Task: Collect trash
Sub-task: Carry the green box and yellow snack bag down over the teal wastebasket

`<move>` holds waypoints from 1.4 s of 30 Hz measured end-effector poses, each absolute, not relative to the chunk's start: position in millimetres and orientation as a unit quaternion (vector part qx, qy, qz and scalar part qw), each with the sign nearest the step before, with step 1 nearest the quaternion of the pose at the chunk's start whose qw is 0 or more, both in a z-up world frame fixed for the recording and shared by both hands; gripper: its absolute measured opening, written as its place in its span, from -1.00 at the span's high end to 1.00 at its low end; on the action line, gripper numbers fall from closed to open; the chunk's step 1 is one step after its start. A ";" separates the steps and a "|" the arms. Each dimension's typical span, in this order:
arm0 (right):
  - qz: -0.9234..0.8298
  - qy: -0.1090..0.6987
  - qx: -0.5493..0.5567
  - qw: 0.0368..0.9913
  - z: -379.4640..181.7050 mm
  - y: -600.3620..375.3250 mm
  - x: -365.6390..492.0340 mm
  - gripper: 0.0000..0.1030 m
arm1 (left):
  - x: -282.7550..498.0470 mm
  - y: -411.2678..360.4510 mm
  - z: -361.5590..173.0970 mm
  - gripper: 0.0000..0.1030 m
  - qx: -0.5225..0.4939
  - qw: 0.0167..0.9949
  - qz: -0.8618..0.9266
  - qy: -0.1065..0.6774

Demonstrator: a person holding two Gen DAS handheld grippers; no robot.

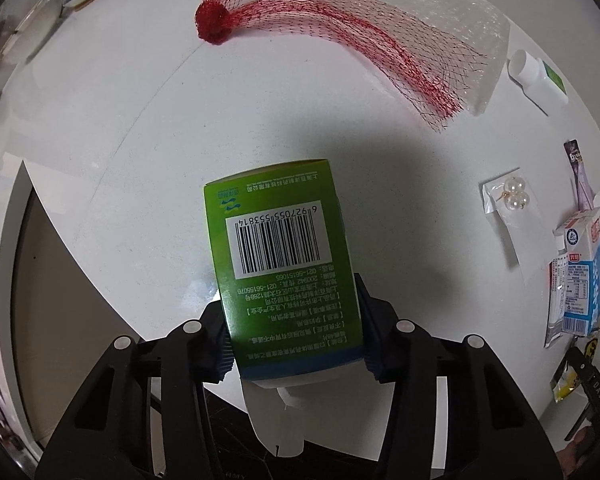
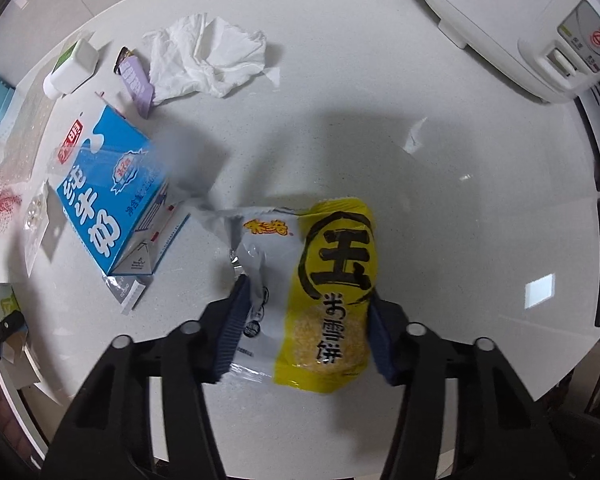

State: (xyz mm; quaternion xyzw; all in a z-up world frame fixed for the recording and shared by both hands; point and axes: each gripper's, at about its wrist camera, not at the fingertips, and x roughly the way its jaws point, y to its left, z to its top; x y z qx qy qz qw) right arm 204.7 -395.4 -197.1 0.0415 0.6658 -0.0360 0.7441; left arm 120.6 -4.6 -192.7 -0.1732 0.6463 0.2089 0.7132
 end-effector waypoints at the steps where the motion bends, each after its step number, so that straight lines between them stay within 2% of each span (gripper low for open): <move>1: -0.040 0.666 0.045 0.744 -197.4 -397.2 205.2 0.23 | 118.6 -4.9 -190.9 0.06 -0.169 0.716 0.208 0.645; 8: -0.031 0.666 0.076 0.741 -183.8 -402.0 198.2 0.67 | 116.5 -8.2 -185.0 0.06 -0.154 0.732 0.195 0.635; 20: -0.025 0.611 0.045 0.790 -145.2 -383.0 157.8 0.69 | 97.0 -21.5 -134.7 0.06 -0.125 0.781 0.174 0.587; 29: -0.006 0.566 0.033 0.824 -119.8 -375.9 127.4 0.69 | 43.7 -39.6 -95.8 0.06 -0.116 0.815 0.163 0.543; 42: -0.008 0.503 0.017 0.864 -72.3 -356.8 67.9 0.69 | 4.2 -44.1 -70.9 0.06 -0.091 0.853 0.107 0.503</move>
